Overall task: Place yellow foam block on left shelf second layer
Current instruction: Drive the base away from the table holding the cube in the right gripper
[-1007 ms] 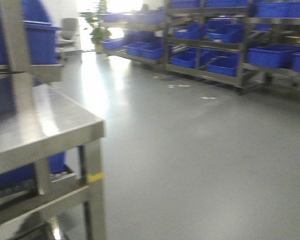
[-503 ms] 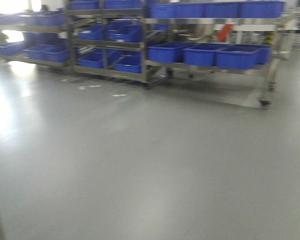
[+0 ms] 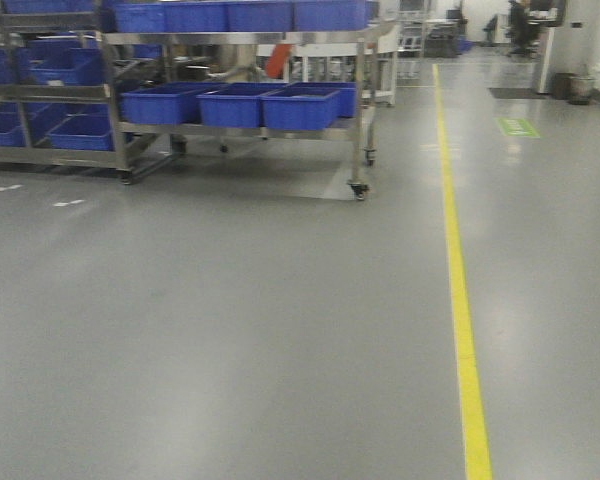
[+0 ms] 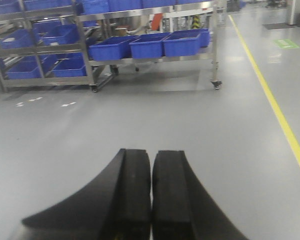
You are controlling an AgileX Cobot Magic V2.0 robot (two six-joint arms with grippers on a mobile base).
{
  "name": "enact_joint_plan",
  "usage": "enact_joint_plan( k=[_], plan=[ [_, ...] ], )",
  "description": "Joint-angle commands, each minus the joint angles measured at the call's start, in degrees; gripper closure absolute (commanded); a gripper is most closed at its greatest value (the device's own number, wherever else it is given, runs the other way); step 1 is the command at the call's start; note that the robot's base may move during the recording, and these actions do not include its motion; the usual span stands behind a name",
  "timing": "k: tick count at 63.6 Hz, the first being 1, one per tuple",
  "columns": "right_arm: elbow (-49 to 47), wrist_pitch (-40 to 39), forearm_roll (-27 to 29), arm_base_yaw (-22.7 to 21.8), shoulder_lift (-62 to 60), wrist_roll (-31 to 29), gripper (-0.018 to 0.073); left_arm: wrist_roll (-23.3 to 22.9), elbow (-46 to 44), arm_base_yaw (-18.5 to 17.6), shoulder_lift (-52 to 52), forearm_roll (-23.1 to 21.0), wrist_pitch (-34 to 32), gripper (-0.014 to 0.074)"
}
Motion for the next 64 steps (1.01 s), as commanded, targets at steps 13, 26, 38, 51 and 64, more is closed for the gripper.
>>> enact_joint_plan(
  k=[13,26,38,51,64],
  plan=[
    [-1.71,-5.32,0.48,-0.29,0.96,0.02,0.0241,-0.22,1.48,-0.38,-0.78,0.01,-4.93,0.046],
    [-1.71,-5.32,0.48,-0.29,0.96,0.02,0.0241,-0.22,1.48,-0.38,-0.78,0.01,-4.93,0.046],
    [-1.71,-5.32,0.48,-0.29,0.96,0.02,0.0241,-0.22,1.48,-0.38,-0.78,0.01,-4.93,0.046],
    [-1.71,-5.32,0.48,-0.29,0.96,0.02,0.0241,-0.22,1.48,-0.38,-0.78,0.01,-4.93,0.046],
    [-1.71,-5.32,0.48,-0.29,0.96,0.02,0.0241,-0.22,1.48,-0.38,-0.78,0.01,-4.93,0.046]
  ],
)
